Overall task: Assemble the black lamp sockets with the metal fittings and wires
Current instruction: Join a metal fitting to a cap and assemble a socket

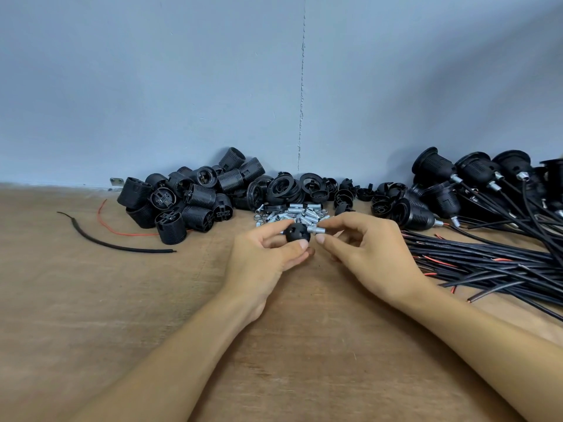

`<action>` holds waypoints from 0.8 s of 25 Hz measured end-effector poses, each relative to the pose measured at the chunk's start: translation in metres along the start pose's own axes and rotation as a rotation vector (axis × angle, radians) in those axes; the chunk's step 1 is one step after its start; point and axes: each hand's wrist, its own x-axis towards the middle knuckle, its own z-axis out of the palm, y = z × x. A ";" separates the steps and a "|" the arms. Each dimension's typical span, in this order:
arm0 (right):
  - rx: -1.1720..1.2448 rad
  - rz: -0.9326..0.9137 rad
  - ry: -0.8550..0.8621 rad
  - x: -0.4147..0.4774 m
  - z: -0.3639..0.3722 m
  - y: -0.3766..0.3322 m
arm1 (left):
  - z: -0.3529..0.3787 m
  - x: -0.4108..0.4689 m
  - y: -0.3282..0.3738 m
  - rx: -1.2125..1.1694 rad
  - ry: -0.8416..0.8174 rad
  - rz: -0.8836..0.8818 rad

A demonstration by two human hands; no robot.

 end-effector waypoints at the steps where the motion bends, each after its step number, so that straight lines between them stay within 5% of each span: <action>1: -0.009 -0.023 0.002 -0.001 0.001 -0.001 | 0.000 0.000 -0.001 0.006 -0.012 -0.008; 20: -0.235 -0.157 -0.031 0.000 0.000 0.003 | 0.005 -0.007 -0.003 0.482 0.092 0.181</action>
